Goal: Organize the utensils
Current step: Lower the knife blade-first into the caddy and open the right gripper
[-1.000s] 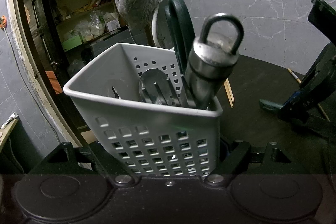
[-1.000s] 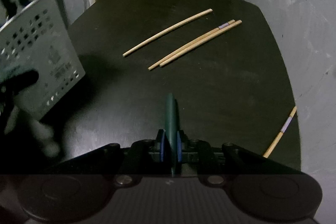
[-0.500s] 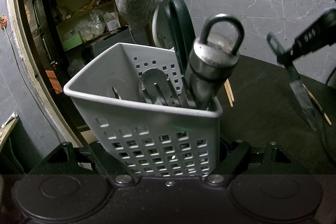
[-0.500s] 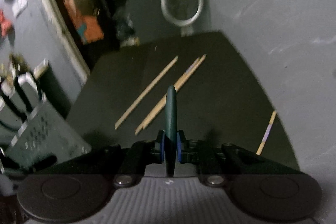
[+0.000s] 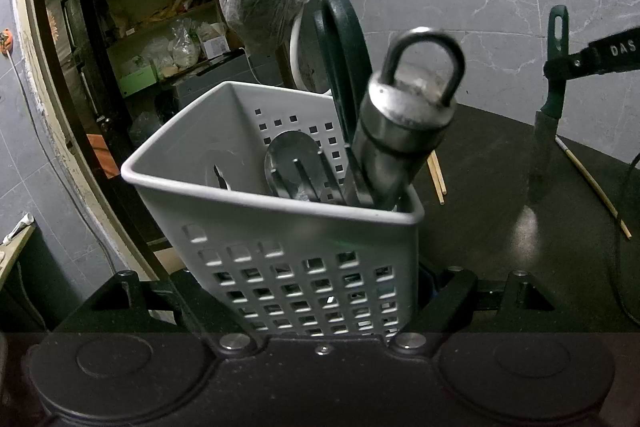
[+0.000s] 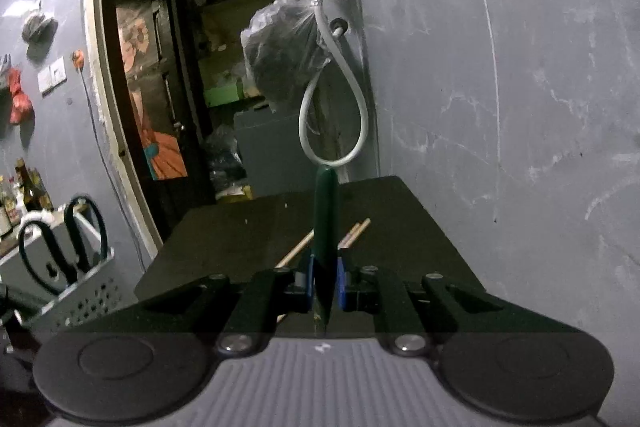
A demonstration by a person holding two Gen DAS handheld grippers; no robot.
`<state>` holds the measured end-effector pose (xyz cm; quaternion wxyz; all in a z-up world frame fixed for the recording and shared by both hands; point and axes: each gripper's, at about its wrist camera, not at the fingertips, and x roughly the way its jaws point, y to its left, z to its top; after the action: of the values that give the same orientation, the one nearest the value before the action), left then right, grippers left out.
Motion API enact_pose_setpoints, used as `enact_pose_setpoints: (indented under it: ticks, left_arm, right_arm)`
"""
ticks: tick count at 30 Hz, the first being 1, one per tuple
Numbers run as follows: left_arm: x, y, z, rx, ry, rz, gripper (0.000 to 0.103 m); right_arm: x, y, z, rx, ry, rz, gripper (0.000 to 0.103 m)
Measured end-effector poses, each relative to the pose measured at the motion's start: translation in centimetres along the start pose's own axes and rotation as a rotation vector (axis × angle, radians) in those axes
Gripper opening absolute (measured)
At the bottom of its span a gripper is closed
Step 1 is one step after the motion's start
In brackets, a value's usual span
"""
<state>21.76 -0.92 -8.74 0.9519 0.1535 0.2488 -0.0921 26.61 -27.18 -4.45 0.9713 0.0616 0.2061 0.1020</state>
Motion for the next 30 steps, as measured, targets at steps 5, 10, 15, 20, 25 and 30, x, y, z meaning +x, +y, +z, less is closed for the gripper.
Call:
enact_pose_setpoints:
  ticks: [5,10,15,20,25,30]
  left_arm:
    - [0.0,0.0,0.0,0.001,0.000,0.000,0.084]
    - [0.0,0.0,0.0,0.000,0.000,0.000,0.084]
    - [0.0,0.0,0.0,0.002,-0.001,0.000,0.084]
    - [-0.1,-0.1,-0.1,-0.003,0.000,0.001,0.083]
    - [-0.1,-0.1,-0.1,-0.007,-0.002,0.000,0.083]
    - [-0.2,-0.2,-0.1,-0.015,-0.004,0.002,0.082]
  right_arm:
    - [-1.3,0.8,-0.3,-0.017,0.000,0.002,0.012]
    - [-1.6,1.1,0.0,-0.021,0.013,0.004,0.013]
    - [-2.4,2.0,2.4,-0.026,-0.049,0.062,0.013]
    - [-4.1,4.5,6.2,-0.032,-0.163,0.182,0.013]
    - [-5.7,7.6,10.0,-0.062,-0.286,0.341,0.013]
    - [-5.7,10.3,12.8,-0.067,-0.358,0.477,0.013]
